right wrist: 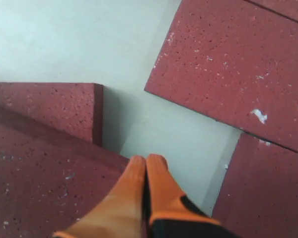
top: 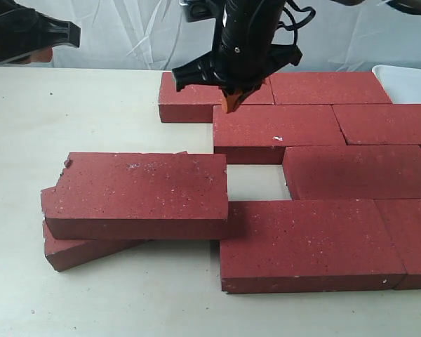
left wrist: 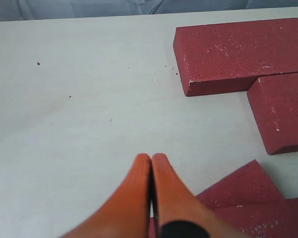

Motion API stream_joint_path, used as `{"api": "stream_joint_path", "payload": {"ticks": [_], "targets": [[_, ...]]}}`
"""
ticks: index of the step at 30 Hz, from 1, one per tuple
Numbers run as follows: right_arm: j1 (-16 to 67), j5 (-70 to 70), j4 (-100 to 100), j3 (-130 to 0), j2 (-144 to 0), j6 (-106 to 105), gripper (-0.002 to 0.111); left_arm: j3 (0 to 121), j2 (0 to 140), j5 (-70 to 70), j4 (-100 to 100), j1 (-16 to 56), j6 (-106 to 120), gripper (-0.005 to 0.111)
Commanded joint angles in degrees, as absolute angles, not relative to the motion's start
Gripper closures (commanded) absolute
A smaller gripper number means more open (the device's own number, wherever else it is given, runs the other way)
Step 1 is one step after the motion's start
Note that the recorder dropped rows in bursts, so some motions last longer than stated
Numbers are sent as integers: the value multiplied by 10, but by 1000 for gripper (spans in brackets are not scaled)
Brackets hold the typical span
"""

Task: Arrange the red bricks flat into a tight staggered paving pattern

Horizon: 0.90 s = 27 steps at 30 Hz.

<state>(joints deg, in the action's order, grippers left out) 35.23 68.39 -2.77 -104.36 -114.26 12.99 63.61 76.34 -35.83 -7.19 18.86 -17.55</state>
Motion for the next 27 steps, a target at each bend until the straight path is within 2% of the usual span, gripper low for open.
{"api": "stream_joint_path", "payload": {"ticks": [1, 11, 27], "targets": [[351, 643, -32, -975, -1098, 125, 109, 634, 759, -359, -63, 189, -174, 107], [351, 565, -28, -847, -1050, 125, 109, 631, 761, -362, -63, 189, -152, 107], [351, 498, 6, -770, -1050, 125, 109, 631, 848, -414, -140, 189, -143, 107]]}}
